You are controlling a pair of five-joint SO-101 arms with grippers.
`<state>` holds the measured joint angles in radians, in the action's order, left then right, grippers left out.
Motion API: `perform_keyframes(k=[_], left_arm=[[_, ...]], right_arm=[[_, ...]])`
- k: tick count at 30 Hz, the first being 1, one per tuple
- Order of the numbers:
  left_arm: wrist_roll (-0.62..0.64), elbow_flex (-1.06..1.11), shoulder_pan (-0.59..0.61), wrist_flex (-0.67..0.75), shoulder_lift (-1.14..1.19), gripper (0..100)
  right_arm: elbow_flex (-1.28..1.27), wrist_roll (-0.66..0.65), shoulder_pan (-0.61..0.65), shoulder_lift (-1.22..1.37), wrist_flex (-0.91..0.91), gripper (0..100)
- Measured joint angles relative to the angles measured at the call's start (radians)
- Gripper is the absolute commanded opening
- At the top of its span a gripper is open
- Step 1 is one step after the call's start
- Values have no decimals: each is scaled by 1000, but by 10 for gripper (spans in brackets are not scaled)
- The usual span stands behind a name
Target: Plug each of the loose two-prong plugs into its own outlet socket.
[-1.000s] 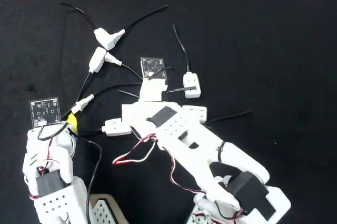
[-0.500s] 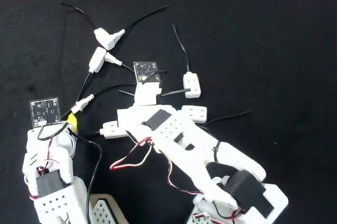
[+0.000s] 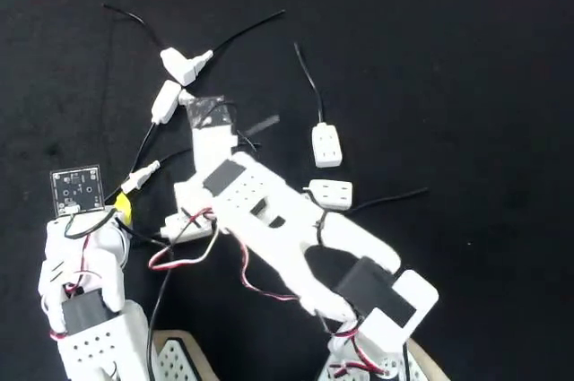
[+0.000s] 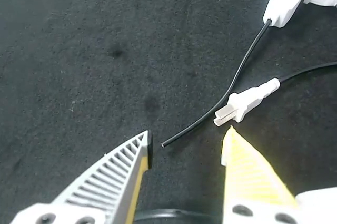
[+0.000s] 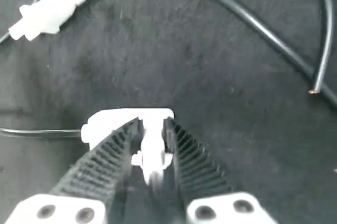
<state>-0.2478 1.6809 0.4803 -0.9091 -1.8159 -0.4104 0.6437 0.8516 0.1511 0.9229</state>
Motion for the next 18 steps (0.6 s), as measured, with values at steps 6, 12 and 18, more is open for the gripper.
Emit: perform_keyframes(k=[6, 12, 18], left_arm=[[0, 0, 0, 0, 0, 226], [0, 0, 0, 0, 0, 226], [0, 0, 0, 0, 0, 225]], right_arm=[[-2, 3, 37, 18, 17, 12], [-2, -20, 28, 20, 11, 12], [25, -129, -58, 40, -14, 12]])
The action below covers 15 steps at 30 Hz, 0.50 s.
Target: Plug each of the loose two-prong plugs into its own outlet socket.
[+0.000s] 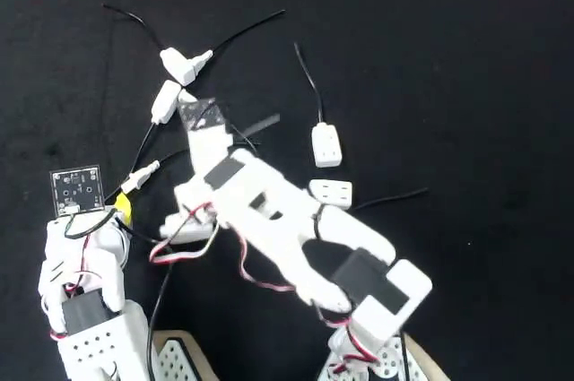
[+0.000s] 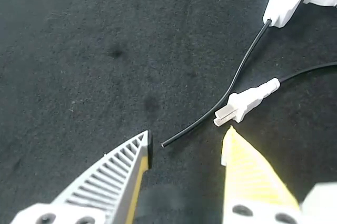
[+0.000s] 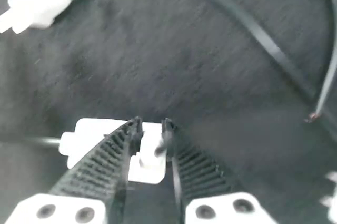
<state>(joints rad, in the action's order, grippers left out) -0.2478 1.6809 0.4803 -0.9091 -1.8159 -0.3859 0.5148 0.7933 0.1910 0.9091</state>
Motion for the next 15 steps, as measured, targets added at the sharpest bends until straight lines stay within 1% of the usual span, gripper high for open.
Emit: perform_keyframes(k=[7, 10, 15], left_arm=[[0, 0, 0, 0, 0, 225], [0, 0, 0, 0, 0, 225], [0, 0, 0, 0, 0, 225]], right_arm=[[5, -150, -190, 31, 6, 12], [5, -172, -216, 31, 6, 12], [5, -180, -222, 31, 6, 18]])
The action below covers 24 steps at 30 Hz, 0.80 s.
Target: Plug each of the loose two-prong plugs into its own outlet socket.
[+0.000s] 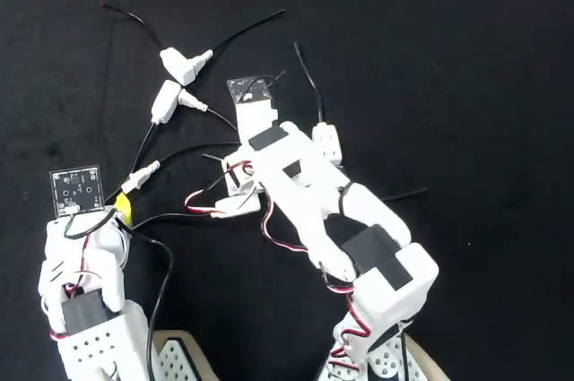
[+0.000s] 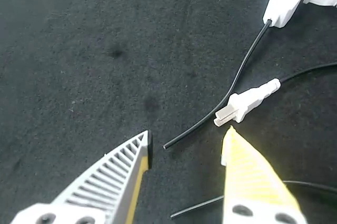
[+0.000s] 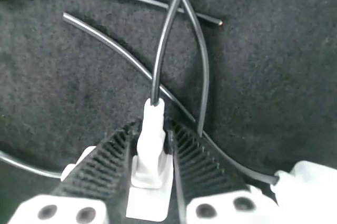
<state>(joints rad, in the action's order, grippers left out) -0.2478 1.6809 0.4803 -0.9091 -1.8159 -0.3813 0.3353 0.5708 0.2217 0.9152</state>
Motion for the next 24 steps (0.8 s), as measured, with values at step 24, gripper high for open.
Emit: perform_keyframes(k=[24], left_arm=[[5, -60, -58, -69, 0, 227]], right_arm=[[0, -121, 26, -647, 528, 250]])
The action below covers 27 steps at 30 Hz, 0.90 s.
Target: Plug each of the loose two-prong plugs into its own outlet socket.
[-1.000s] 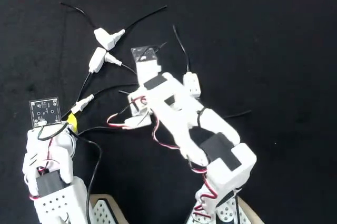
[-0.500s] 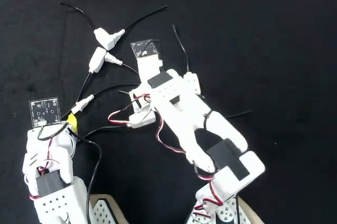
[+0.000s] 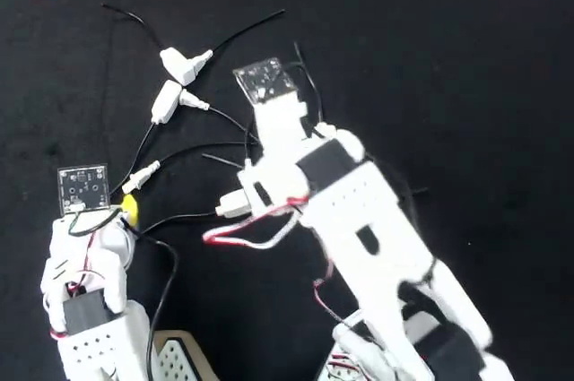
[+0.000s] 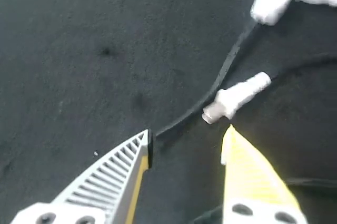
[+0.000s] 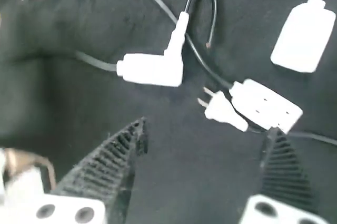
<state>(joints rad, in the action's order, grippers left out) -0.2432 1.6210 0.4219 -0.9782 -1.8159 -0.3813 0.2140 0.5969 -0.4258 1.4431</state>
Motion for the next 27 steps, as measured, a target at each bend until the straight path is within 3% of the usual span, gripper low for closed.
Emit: perform_keyframes(k=[5, 13, 18, 23, 27], left_arm=[[72, -169, -126, -153, -5, 228], [80, -178, -152, -176, -5, 228], [80, -178, -183, -160, 2, 228], [83, -241, -322, -150, 144, 228], [87, -319, -477, -69, 354, 228]], right_arm=[[0, -64, -98, -64, 78, 42], [-107, -166, -319, -54, 84, 74], [-170, -285, -531, -54, 81, 74], [-262, -456, -763, -54, -28, 74], [-394, -601, -832, -54, -193, 74]])
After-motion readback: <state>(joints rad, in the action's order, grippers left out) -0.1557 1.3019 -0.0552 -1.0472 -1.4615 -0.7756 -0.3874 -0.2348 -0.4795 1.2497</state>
